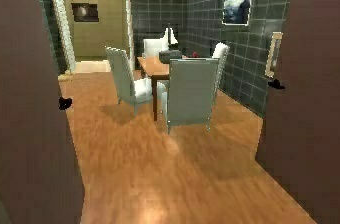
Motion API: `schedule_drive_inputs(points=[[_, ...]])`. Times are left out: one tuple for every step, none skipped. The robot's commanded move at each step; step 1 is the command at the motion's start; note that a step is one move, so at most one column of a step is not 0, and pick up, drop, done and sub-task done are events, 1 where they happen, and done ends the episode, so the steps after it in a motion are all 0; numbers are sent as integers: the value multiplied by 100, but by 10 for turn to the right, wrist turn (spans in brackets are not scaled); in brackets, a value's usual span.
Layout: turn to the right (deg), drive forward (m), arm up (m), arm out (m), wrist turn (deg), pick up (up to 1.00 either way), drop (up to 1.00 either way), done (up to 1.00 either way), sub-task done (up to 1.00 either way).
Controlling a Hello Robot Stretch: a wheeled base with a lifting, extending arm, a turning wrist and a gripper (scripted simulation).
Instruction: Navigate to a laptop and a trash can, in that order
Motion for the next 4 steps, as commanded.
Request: schedule_drive_inputs(points=[[0,35,0,0,0,0,0,0,0],[-120,0,0,0,0,0,0,0,0],[0,100,0,0,0,0,0,0,0],[0,45,0,0,0,0,0,0,0]])
